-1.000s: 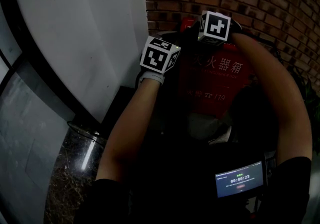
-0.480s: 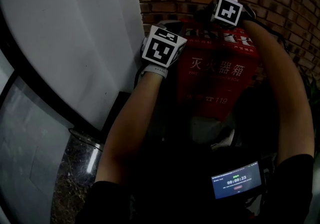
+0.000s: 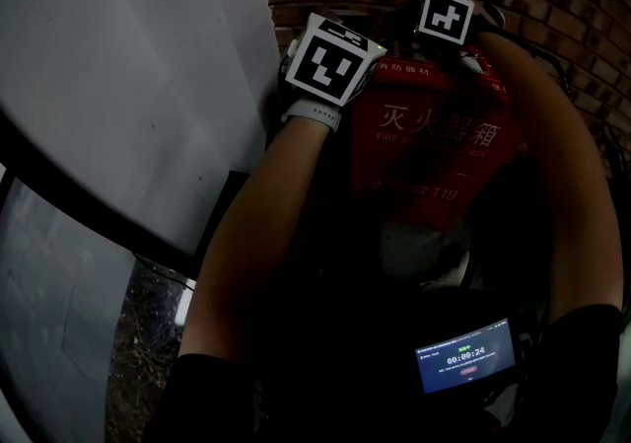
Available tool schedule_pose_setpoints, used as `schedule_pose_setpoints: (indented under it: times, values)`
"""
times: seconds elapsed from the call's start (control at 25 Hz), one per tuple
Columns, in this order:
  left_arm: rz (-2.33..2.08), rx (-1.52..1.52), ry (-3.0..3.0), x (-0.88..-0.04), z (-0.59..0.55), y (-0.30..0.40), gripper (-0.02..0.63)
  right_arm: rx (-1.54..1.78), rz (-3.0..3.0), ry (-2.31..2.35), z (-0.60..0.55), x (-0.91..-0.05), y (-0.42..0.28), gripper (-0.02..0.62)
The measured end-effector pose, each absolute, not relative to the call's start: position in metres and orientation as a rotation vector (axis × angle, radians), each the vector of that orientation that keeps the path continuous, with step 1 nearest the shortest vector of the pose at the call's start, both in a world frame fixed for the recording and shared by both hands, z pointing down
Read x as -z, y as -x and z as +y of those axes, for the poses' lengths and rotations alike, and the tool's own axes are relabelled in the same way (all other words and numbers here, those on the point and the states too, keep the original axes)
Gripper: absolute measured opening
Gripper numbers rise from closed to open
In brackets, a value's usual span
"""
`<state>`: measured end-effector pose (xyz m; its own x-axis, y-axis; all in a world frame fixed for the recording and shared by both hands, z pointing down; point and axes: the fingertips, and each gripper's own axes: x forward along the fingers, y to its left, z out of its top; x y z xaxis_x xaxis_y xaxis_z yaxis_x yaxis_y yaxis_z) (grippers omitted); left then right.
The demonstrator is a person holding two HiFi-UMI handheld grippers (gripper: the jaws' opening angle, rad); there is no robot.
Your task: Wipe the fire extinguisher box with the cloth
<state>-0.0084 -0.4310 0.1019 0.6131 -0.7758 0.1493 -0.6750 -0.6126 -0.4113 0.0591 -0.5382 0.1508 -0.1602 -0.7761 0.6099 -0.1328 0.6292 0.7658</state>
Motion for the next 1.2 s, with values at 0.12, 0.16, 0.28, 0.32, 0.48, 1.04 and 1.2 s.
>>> schedule_pose_setpoints:
  times: [0.12,0.16,0.28,0.32,0.48,1.04,1.2]
  values:
    - [1.171,0.478,2.532,-0.104,-0.439,0.009,0.003,0.658,-1.688,-0.724,-0.531,-0.152,-0.055,0.038]
    - [1.172,0.483,2.535,-0.105,-0.439,0.01,0.003,0.651,-1.704,-0.696,-0.525,-0.154,-0.052,0.038]
    - [1.155,0.517,2.54,-0.109,-0.435,0.008,0.003,0.657,-1.736,-0.623,-0.501,-0.16,-0.042,0.038]
    - [1.149,0.531,2.54,-0.111,-0.433,0.008,0.003,0.668,-1.736,-0.611,-0.494,-0.16,-0.039,0.038]
    - [1.16,0.555,2.545,-0.114,-0.422,0.012,0.003,0.709,-1.74,-0.574,-0.464,-0.156,-0.027,0.038]
    - [1.146,0.525,2.566,-0.109,-0.364,0.005,0.003,0.829,-1.672,-0.471,-0.373,-0.154,-0.01,0.038]
    - [1.154,0.491,2.558,-0.101,-0.358,0.005,0.003,0.844,-1.663,-0.456,-0.361,-0.149,-0.013,0.038]
